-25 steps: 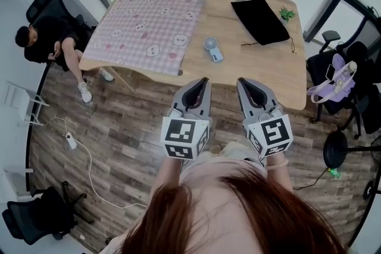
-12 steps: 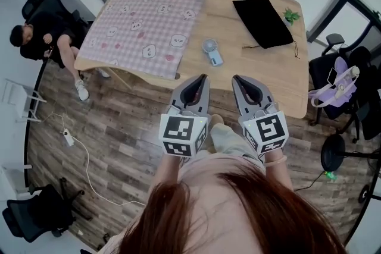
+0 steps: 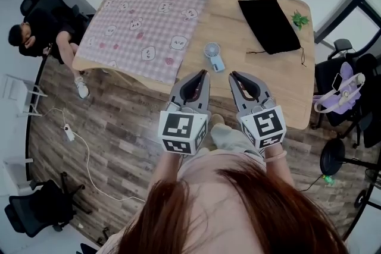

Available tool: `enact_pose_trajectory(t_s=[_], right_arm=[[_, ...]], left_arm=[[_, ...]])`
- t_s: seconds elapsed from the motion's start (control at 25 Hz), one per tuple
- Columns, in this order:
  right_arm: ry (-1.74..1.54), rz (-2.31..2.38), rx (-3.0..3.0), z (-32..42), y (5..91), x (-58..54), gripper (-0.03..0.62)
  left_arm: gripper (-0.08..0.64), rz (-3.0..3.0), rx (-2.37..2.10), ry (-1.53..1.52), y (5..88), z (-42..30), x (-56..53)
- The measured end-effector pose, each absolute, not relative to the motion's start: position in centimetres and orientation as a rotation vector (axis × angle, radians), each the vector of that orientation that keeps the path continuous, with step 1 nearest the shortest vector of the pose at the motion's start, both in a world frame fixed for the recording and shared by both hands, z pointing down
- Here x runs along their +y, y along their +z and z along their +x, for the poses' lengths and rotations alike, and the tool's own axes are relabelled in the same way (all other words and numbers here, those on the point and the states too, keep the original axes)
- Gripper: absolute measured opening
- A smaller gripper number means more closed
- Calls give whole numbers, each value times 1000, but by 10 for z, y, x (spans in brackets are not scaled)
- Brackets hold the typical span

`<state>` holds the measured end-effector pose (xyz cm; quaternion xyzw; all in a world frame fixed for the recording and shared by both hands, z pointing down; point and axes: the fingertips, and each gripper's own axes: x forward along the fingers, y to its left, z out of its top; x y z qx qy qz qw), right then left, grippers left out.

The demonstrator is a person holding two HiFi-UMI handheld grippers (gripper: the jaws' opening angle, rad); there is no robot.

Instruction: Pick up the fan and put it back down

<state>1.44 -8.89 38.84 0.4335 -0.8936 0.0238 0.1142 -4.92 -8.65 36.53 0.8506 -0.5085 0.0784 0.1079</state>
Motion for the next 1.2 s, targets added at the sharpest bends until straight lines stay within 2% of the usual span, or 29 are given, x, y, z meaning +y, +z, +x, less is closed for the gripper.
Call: enact_pose_trajectory(t_s=[0.4, 1.2], right_arm=[[118, 1177, -2607, 7, 416, -130, 71], [214, 1079, -2542, -2, 472, -179, 137]], left_arm=[[14, 2455, -1519, 241, 379, -52, -125], [14, 2383, -1559, 265, 405, -62, -166]])
